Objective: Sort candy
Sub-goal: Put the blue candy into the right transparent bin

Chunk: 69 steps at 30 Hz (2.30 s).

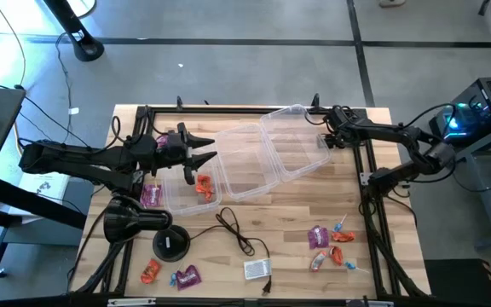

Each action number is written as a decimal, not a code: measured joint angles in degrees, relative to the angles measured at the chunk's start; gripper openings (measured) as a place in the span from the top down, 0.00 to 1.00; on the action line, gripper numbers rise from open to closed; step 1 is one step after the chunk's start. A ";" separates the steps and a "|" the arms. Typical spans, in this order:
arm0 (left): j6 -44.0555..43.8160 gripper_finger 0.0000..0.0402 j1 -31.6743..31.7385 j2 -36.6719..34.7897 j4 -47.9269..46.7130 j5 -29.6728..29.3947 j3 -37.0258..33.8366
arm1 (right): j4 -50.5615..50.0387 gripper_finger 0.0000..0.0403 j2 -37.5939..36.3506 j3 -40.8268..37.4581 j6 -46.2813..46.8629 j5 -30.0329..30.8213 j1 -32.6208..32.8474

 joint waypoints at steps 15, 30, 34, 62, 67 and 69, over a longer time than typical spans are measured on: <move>3.13 0.55 -0.63 -0.80 6.55 0.47 0.09 | -4.88 0.90 -3.19 -0.25 -4.19 5.27 1.65; 3.13 0.55 -0.63 -1.25 18.05 9.20 0.11 | -1.68 0.91 -30.19 0.06 -6.67 6.21 11.28; 2.37 0.55 -0.61 -1.25 18.65 9.51 0.11 | 1.28 0.91 -35.64 0.12 -6.70 6.14 13.66; -4.74 0.55 -6.16 -1.07 14.02 21.87 0.07 | 34.04 0.46 -23.52 0.14 -15.81 0.43 46.14; -0.67 0.55 -5.10 -0.99 2.81 -7.33 1.72 | 35.50 0.45 -23.69 0.14 -16.67 0.45 47.48; -0.53 0.56 -1.78 -0.65 -8.39 -18.01 5.96 | 35.53 0.45 -23.69 0.14 -17.00 0.45 47.50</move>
